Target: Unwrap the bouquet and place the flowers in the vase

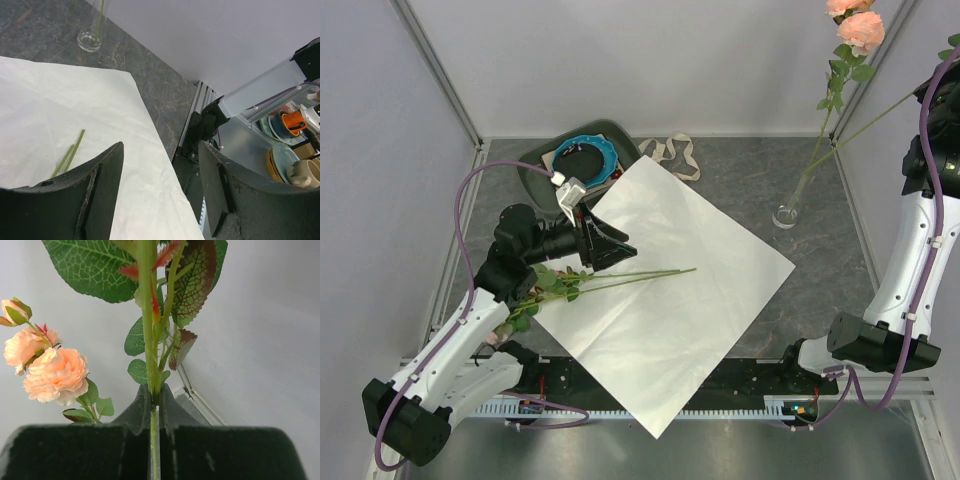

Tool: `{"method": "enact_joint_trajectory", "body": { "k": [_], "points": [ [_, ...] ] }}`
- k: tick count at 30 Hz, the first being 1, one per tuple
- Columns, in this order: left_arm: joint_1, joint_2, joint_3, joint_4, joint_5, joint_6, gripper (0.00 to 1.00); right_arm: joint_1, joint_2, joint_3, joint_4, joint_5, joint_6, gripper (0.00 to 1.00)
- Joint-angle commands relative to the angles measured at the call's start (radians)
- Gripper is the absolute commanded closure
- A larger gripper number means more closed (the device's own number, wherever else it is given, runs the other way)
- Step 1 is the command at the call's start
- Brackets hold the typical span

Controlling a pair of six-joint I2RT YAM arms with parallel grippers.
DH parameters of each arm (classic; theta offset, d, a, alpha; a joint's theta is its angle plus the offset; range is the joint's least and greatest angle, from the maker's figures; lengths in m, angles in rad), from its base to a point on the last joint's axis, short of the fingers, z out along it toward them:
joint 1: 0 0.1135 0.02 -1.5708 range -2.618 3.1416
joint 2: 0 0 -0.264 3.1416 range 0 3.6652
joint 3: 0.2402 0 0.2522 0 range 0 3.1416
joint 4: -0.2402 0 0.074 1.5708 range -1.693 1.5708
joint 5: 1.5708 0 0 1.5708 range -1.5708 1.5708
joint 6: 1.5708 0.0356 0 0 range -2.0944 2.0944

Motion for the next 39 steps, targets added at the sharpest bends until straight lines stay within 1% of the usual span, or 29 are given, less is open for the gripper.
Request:
{"method": "enact_joint_trajectory", "body": {
  "k": [1,7,13,18,27,32,39],
  "points": [
    [0.005,0.003,-0.002,0.037,0.022,-0.013,0.32,-0.005,-0.005,0.01,0.053,-0.006,-0.011,1.0],
    [0.005,0.003,-0.004,0.04,0.024,-0.014,0.32,-0.005,0.006,0.005,0.061,-0.02,-0.019,1.0],
    [0.005,-0.002,-0.005,0.037,0.022,-0.011,0.32,0.008,0.002,-0.05,0.099,-0.048,-0.047,1.0],
    [0.005,-0.004,-0.007,0.038,0.019,-0.014,0.32,0.044,-0.004,-0.093,0.129,-0.037,-0.08,1.0],
    [0.005,-0.016,-0.013,0.038,0.013,-0.014,0.32,0.11,-0.034,-0.225,0.204,-0.017,-0.122,1.0],
    [0.005,-0.023,-0.016,0.04,0.011,-0.016,0.32,0.133,-0.066,-0.343,0.283,-0.014,-0.122,1.0],
    [0.003,-0.033,-0.014,0.03,0.01,-0.013,0.32,0.171,-0.046,-0.423,0.331,-0.012,-0.117,1.0]
  ]
}}
